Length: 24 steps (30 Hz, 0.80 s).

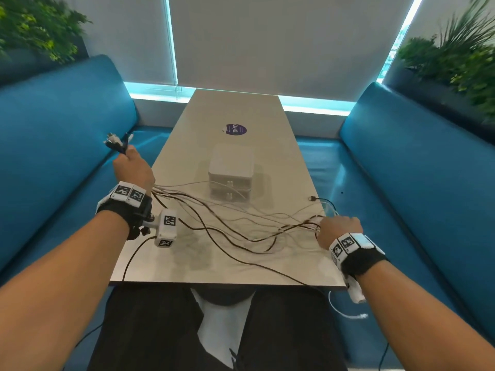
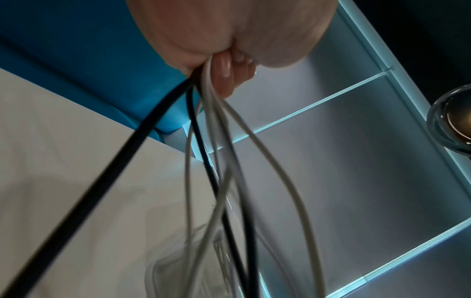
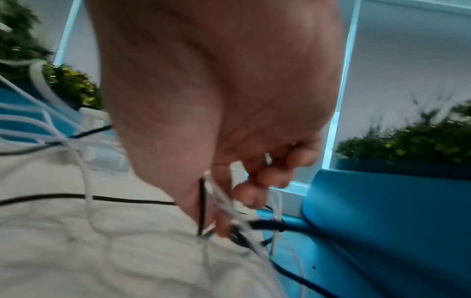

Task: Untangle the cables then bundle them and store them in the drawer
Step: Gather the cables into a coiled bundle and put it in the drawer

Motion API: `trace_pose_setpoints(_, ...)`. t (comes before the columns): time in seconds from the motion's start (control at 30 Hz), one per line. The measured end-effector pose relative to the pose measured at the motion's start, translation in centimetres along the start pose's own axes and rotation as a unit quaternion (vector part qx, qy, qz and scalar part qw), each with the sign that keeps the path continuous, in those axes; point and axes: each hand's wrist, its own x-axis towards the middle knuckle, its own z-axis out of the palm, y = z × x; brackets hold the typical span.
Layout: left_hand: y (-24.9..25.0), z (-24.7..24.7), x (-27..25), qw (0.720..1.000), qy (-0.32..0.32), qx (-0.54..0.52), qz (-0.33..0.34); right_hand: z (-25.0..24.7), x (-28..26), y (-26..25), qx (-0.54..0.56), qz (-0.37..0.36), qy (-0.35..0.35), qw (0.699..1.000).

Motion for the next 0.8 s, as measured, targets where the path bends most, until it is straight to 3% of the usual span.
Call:
trace_pose_setpoints(0.1,0.5,0.6,-1.0,1.000,-0.004,-0.004,0.008,0.6,0.2,0.8,0.016,0.057,0.006,0.998)
trace_pose_setpoints(0.23,0.8,1.1,-1.3,1.000,-0.005,-0.019,0.006,1.1,-0.1,1.9,-0.015,0.065,0.019,0.998)
trace_pose_setpoints(0.4,1.0,0.7,-0.8,1.000,0.004,-0.019,0.004,2.1,0.1,3.1,0.181,-0.010,-0.022,0.983)
trace_pose_setpoints(0.5,0.7,0.6,-1.4,1.000,-0.001,-0.014,0.000,2.9,0.2,2.7,0.270,-0.010,-0.012,0.963)
trace_pose_setpoints(0.67,0.1,0.7,-2.1,1.000,-0.008,-0.025,-0.007,4.2,0.2,3.4,0.194,0.041,-0.123,0.972)
trace_pose_setpoints(0.8,0.0,0.9,-2.0,1.000,-0.012,-0.028,-0.008,4.7,0.0,4.7,0.102,0.080,-0.088,0.988)
